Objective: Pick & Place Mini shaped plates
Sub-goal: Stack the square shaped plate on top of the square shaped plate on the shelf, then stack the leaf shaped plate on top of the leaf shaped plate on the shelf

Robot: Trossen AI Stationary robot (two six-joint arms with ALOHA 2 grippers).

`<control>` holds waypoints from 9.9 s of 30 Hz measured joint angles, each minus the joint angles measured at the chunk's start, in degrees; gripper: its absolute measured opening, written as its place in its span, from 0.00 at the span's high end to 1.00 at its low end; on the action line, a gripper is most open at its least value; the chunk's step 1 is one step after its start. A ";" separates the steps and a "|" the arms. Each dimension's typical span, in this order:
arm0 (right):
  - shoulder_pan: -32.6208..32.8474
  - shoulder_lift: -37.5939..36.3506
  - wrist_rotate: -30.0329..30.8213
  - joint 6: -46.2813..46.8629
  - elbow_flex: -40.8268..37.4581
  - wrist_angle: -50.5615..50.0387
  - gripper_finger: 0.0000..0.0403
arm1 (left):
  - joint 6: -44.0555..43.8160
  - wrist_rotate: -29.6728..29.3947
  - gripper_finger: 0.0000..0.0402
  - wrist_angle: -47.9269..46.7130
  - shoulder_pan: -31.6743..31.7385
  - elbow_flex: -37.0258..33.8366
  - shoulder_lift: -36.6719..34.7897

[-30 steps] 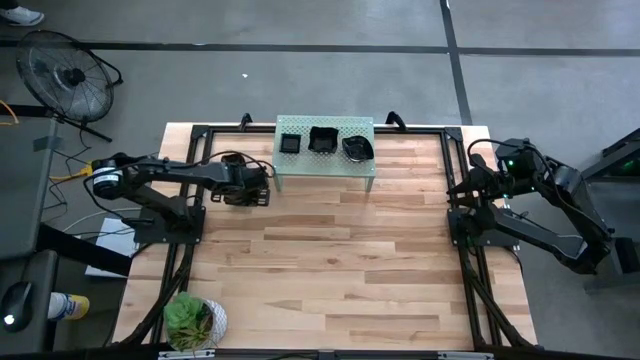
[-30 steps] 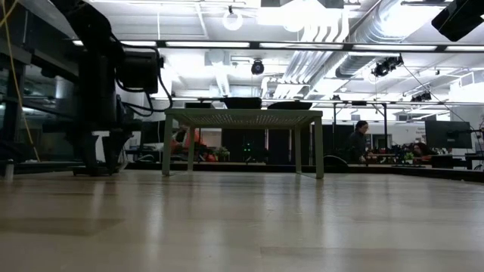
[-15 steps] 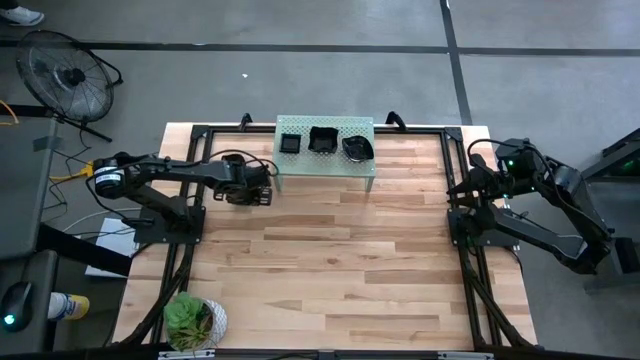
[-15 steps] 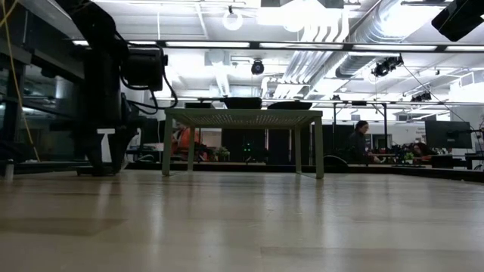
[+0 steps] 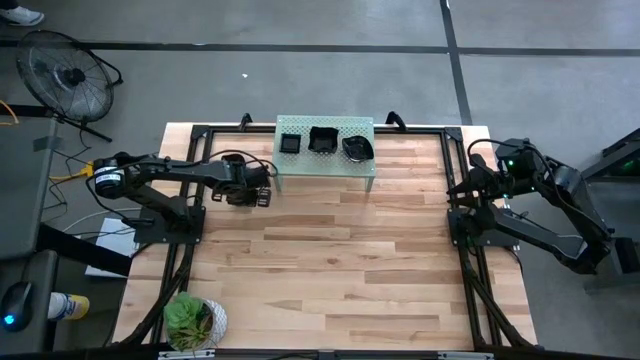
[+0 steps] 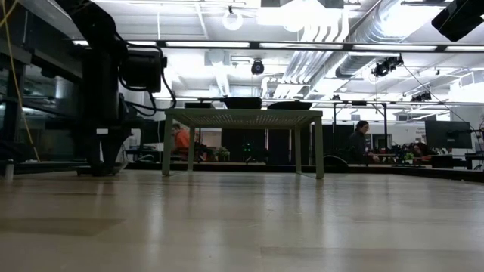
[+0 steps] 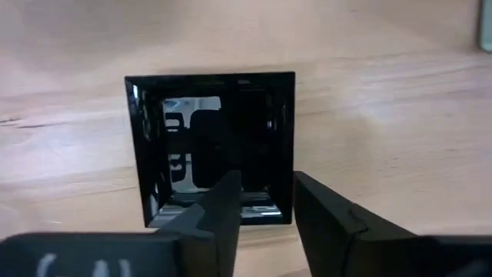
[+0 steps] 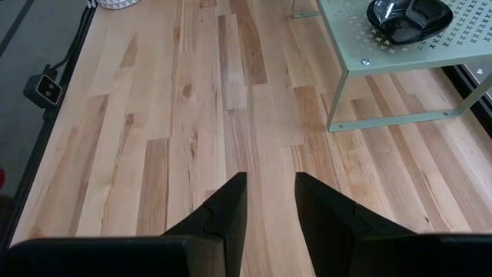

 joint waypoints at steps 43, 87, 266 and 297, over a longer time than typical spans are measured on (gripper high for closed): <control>0.00 0.00 0.00 -0.01 0.00 0.00 0.74 | 0.22 1.16 0.97 0.05 0.00 0.11 -0.13; -0.02 -0.01 0.00 -0.01 0.00 0.01 0.74 | 12.99 -3.20 1.00 -18.42 0.02 10.45 -11.21; -0.02 -0.01 0.00 0.00 0.00 0.01 0.74 | 91.32 -29.72 0.78 -7.07 -4.48 40.79 9.77; -0.01 0.01 0.00 0.00 0.00 0.00 0.74 | 52.26 -21.86 0.78 -10.50 11.65 40.85 -1.13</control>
